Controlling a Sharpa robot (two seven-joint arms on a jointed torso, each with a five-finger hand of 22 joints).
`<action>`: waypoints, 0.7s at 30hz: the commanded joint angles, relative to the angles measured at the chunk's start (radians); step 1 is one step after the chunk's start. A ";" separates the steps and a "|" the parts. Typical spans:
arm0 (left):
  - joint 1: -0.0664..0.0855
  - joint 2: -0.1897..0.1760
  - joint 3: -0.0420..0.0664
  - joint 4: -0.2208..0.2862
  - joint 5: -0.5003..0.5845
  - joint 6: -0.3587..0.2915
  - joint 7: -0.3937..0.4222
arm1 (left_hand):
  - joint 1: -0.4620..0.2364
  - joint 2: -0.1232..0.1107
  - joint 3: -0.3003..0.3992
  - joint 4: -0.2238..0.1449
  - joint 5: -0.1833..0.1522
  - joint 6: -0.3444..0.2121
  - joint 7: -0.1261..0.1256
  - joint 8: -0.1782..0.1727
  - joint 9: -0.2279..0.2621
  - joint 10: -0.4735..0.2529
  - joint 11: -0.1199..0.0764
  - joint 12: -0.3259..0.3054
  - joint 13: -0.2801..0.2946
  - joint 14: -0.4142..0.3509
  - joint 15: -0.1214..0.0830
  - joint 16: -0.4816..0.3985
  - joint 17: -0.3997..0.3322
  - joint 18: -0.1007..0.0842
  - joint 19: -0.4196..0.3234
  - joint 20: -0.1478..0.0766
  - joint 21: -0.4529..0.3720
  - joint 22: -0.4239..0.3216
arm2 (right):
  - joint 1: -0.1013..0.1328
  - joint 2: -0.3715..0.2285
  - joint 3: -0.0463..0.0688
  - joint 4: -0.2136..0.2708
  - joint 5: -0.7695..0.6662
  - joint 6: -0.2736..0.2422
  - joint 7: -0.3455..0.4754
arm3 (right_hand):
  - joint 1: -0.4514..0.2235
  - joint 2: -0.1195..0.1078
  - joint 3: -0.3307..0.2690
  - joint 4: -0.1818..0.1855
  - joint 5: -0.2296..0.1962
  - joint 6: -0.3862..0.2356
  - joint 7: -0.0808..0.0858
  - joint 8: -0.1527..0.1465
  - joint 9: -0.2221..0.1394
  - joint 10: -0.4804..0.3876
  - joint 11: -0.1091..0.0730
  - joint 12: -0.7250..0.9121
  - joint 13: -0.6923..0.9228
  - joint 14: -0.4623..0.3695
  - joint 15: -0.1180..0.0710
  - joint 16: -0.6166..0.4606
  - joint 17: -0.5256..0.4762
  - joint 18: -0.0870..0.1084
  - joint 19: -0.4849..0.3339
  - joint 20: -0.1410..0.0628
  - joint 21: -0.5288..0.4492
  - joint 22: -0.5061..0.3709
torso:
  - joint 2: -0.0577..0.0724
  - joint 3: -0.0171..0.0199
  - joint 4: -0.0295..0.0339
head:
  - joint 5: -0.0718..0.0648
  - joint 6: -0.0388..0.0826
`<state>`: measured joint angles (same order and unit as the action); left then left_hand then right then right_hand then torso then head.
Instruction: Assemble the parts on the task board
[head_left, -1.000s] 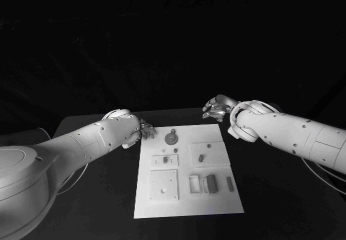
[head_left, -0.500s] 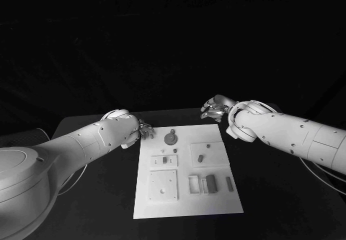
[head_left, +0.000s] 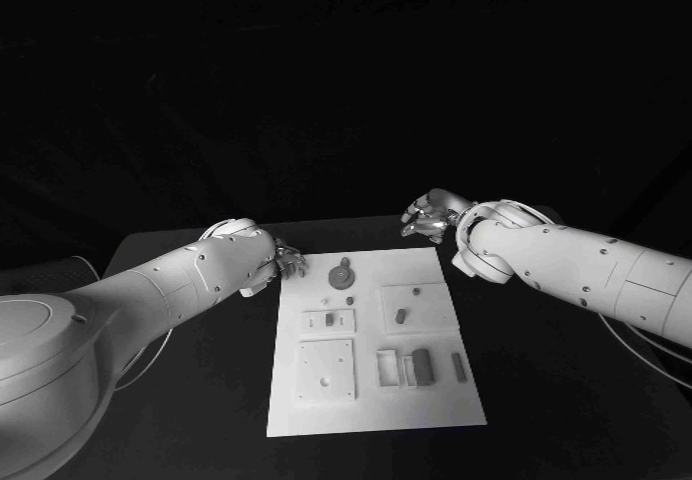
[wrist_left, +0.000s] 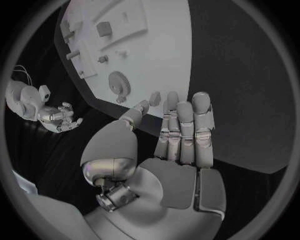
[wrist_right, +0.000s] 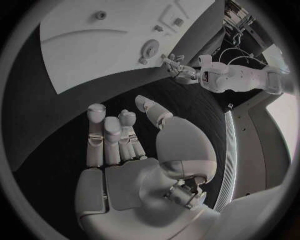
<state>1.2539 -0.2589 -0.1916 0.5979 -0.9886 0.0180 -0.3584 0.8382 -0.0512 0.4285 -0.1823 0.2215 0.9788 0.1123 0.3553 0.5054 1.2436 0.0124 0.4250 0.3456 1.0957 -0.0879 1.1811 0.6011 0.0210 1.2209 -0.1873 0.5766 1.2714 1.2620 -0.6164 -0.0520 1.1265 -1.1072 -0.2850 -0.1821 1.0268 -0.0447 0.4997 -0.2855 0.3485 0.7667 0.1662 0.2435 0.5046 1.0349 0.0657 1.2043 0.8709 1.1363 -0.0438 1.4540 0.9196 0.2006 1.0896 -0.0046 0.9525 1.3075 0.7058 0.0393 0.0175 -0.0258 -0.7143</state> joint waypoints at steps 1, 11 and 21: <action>-0.001 0.006 0.000 0.003 0.005 0.012 0.006 | 0.004 0.012 0.000 -0.008 0.000 0.008 0.000 0.002 0.001 0.007 0.000 -0.003 0.002 0.005 -0.006 0.005 0.002 0.076 0.008 0.000 0.006 0.002 | 0.000 0.002 0.000 0.002 -0.005 0.003 0.004 | -0.005 0.002 0.006 -0.002 0.005 0.006 0.013 0.007 -0.001 -0.007 0.000 0.007 -0.001 -0.003 0.002 0.001 -0.001 0.061 0.003 -0.003 -0.005 0.013 | 0.000 -0.0003 0.0002 | 0.001 0.000; -0.004 0.004 0.000 0.000 0.009 0.007 0.007 | 0.007 0.014 0.001 -0.013 0.000 0.009 0.000 0.001 0.002 0.008 0.000 -0.004 0.003 0.006 -0.006 0.005 0.004 0.076 0.010 -0.001 0.007 0.004 | 0.000 0.001 0.000 0.001 -0.005 0.003 0.003 | -0.006 0.002 0.006 -0.002 0.005 0.006 0.013 0.007 -0.002 -0.007 0.000 0.007 -0.001 -0.003 0.002 0.001 -0.002 0.061 0.003 -0.003 -0.005 0.013 | 0.000 0.0008 -0.0003 | 0.001 -0.001; -0.004 0.008 0.000 -0.001 0.013 0.014 0.006 | 0.025 0.028 0.009 -0.028 0.004 0.011 -0.001 -0.001 0.004 0.010 -0.001 -0.008 0.008 0.009 -0.007 0.006 0.009 0.075 0.014 -0.002 0.008 0.009 | 0.000 0.001 0.000 0.001 -0.005 0.004 0.004 | -0.006 0.002 0.006 -0.002 0.005 0.006 0.013 0.007 -0.002 -0.007 0.000 0.007 -0.001 -0.003 0.002 0.001 -0.002 0.061 0.003 -0.003 -0.005 0.013 | 0.000 0.0006 -0.0001 | 0.000 -0.002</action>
<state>1.2498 -0.2541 -0.1916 0.5953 -0.9833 0.0199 -0.3579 0.8593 -0.0301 0.4392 -0.2045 0.2214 0.9828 0.1126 0.3553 0.5076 1.2473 0.0087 0.4212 0.3528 1.0992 -0.0909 1.1810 0.6096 0.0209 1.2262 -0.1892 0.5804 1.2787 1.2620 -0.6156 -0.0520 1.1266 -1.1072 -0.2849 -0.1822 1.0268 -0.0447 0.4997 -0.2855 0.3485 0.7652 0.1678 0.2435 0.5047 1.0350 0.0657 1.2082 0.8710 1.1363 -0.0438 1.4541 0.9197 0.2006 1.0896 -0.0045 0.9525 1.3076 0.7056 0.0398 0.0173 -0.0255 -0.7159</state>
